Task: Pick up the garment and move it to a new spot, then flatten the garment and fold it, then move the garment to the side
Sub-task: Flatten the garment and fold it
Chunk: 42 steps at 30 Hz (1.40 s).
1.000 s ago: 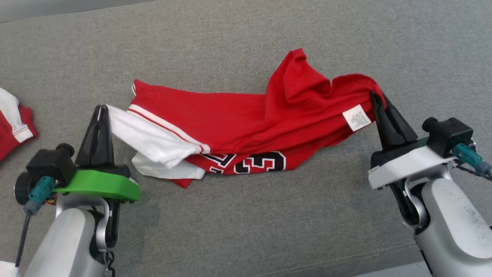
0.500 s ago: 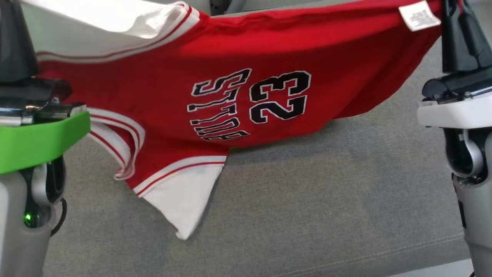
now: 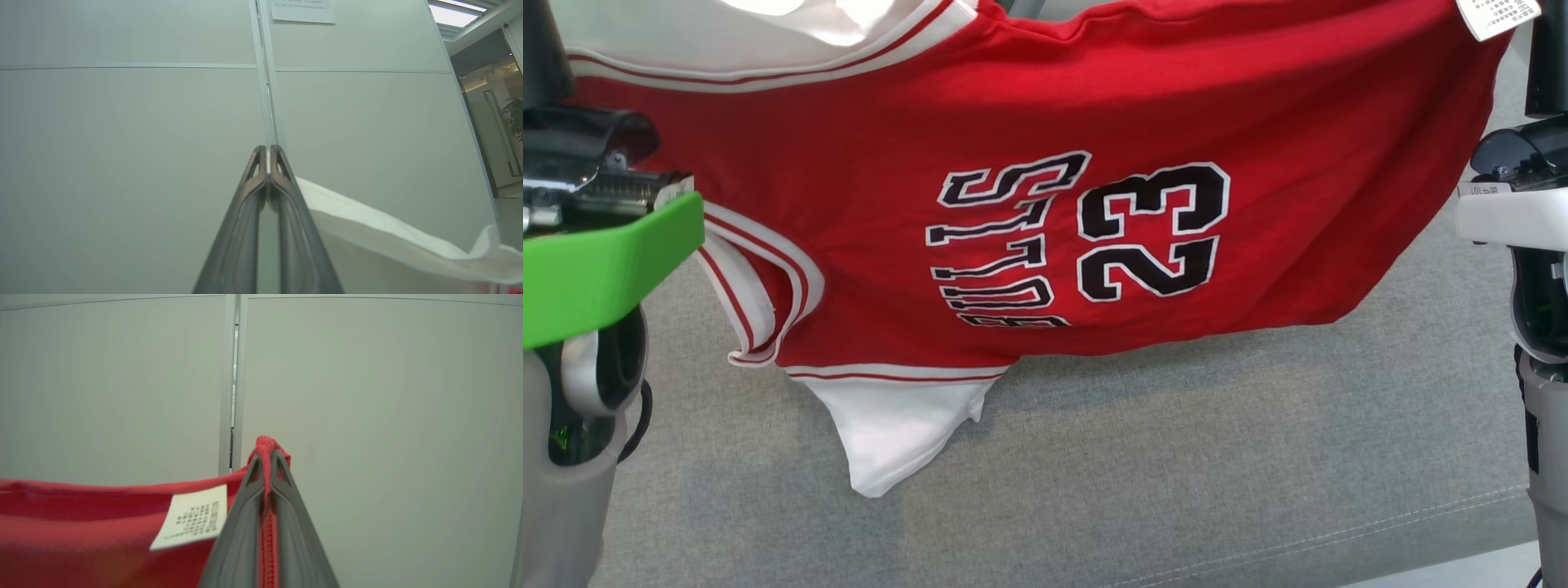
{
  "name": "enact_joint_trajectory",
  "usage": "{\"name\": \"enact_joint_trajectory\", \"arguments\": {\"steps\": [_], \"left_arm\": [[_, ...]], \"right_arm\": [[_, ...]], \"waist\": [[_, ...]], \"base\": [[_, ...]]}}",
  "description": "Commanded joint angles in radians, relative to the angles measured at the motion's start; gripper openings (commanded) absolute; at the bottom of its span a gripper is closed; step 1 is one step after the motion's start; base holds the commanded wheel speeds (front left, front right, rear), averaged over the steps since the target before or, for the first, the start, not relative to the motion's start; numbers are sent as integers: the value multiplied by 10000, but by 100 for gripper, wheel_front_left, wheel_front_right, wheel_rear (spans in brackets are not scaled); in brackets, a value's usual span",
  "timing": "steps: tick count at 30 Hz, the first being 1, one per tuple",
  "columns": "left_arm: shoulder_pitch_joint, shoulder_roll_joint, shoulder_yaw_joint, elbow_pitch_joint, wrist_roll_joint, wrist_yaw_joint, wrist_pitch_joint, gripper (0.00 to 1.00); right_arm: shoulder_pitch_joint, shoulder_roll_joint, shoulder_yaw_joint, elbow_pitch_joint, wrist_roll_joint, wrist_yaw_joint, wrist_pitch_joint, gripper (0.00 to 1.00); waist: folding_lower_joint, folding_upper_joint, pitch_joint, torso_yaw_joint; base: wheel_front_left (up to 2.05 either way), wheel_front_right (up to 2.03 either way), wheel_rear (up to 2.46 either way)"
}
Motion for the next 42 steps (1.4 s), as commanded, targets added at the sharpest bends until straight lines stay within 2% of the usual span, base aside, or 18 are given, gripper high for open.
{"name": "enact_joint_trajectory", "arguments": {"steps": [1,4,7,15,20,23,24,29,35,42], "left_arm": [[-230,-65,-19,111,-81,-74,6,0],[-611,-254,-115,530,-399,-304,-114,0],[-1319,-462,-278,1264,-735,-745,-219,0],[-4057,-1154,-867,4007,-813,-1764,-731,0],[-6014,-1643,-963,6430,-804,-2227,-1339,0],[-7060,-1767,-1035,8089,-670,-2522,-1611,0],[-7060,-1767,-1035,8089,-670,-2522,-1611,0],[-8485,-1863,-934,10216,-619,-2718,-1952,0],[-9038,-2121,-920,12293,-849,-2905,-1814,0],[-8301,-2631,-855,14393,-1477,-3257,-1498,0]], "right_arm": [[-99,-3,-16,101,55,-7,52,0],[-407,-81,-11,364,132,-7,69,0],[-833,-171,47,630,224,-7,114,0],[-2856,-548,266,1996,552,-5,-50,0],[-4727,-654,794,3708,688,-5,-400,0],[-5845,-468,1295,5039,838,-5,-791,0],[-5845,-468,1295,5039,838,-5,-791,0],[-7718,-64,1842,7279,1053,-7,-1746,0],[-9053,324,2161,9714,953,-5,-2210,0],[-8983,455,2945,11719,1405,-7,-2310,0]], "waist": [[0,0,129,16],[0,0,396,75],[0,0,779,198],[0,0,1940,458],[0,0,2337,554],[0,0,2316,413],[0,0,2316,413],[0,0,2240,196],[0,0,2250,220],[0,0,2499,322]], "base": [[0,0,0],[0,0,0],[0,0,0],[0,0,0],[0,0,0],[0,0,0],[0,0,0],[0,0,0],[0,0,0],[0,0,0]]}}
